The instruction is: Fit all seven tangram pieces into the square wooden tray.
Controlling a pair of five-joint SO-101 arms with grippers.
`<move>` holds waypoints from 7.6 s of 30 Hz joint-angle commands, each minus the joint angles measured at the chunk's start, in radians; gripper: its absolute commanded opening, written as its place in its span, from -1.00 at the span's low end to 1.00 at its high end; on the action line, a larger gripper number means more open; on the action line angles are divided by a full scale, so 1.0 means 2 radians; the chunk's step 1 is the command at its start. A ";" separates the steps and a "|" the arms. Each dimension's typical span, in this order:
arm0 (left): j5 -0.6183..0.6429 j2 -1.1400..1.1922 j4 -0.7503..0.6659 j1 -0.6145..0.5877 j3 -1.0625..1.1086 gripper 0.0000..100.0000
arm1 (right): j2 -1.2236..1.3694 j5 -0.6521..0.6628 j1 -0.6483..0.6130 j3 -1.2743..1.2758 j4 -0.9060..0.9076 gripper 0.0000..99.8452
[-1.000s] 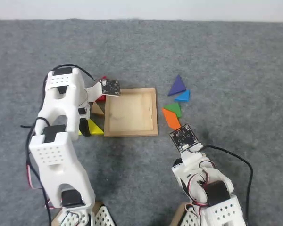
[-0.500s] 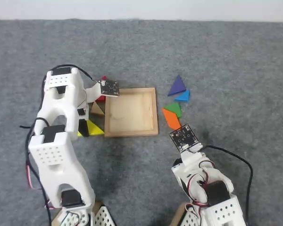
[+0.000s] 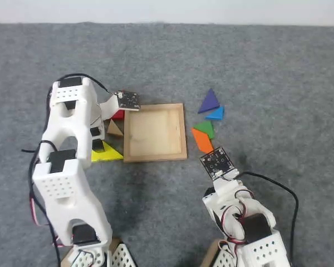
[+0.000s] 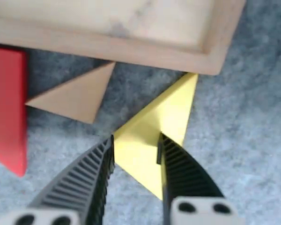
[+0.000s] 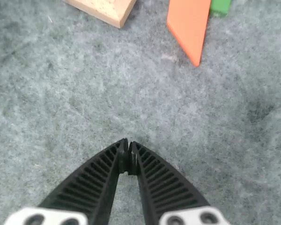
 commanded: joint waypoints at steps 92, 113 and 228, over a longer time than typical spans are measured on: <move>-0.047 -0.161 0.008 -0.002 0.145 -0.70 | -0.009 -0.005 -0.007 0.008 0.004 -0.98; -0.052 -0.311 -0.249 -0.031 0.362 -0.32 | -0.009 -0.005 -0.007 0.008 0.004 -0.98; 0.057 -0.052 -0.105 -0.041 0.116 -0.35 | -0.009 -0.005 -0.006 0.008 0.004 -0.98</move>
